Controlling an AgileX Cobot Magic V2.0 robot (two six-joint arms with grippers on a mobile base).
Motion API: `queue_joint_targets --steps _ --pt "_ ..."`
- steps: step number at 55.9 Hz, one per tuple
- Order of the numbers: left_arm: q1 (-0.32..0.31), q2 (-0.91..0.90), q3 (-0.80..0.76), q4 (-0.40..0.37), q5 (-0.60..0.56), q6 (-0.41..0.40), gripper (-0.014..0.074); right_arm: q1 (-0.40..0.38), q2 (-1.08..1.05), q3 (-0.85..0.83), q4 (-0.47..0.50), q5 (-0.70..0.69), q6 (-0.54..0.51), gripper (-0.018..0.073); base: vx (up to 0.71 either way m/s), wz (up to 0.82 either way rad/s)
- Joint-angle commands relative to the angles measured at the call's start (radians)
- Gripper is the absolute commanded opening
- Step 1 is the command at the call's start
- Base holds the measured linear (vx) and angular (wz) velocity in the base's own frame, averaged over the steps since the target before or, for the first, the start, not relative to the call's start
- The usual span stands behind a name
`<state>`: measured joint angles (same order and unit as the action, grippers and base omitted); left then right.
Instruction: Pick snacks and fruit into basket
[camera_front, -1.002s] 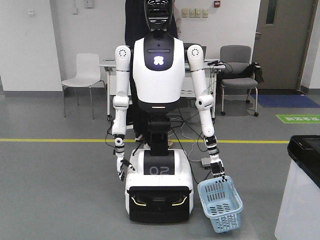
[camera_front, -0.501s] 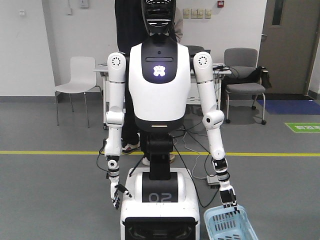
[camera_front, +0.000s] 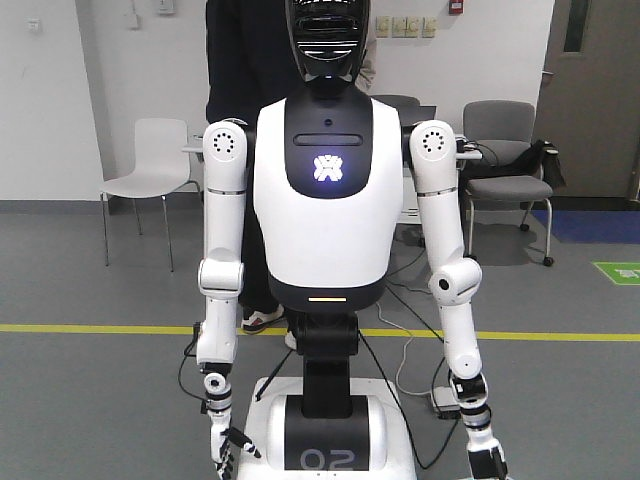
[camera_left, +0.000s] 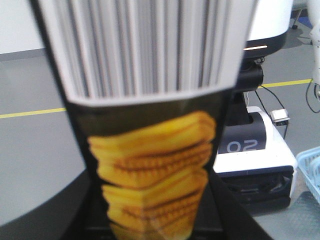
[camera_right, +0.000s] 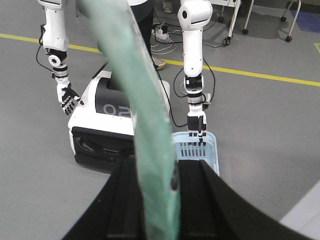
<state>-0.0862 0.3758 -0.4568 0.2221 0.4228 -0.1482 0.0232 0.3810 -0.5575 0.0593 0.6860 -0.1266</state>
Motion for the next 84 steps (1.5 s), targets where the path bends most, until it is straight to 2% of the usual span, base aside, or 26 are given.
queue_joint_targets --steps 1,40,84 --pt "0.000 0.009 -0.038 0.005 -0.096 -0.005 0.0127 0.002 0.007 -0.031 -0.003 -0.088 -0.004 -0.0009 0.37 0.02" --pt "0.000 0.009 -0.038 0.005 -0.096 -0.005 0.0127 0.002 0.007 -0.031 -0.003 -0.088 -0.004 -0.0009 0.28 0.02" --pt "0.000 0.009 -0.038 0.005 -0.096 -0.005 0.0127 0.002 0.007 -0.031 -0.003 -0.088 -0.004 -0.0009 0.09 0.00"
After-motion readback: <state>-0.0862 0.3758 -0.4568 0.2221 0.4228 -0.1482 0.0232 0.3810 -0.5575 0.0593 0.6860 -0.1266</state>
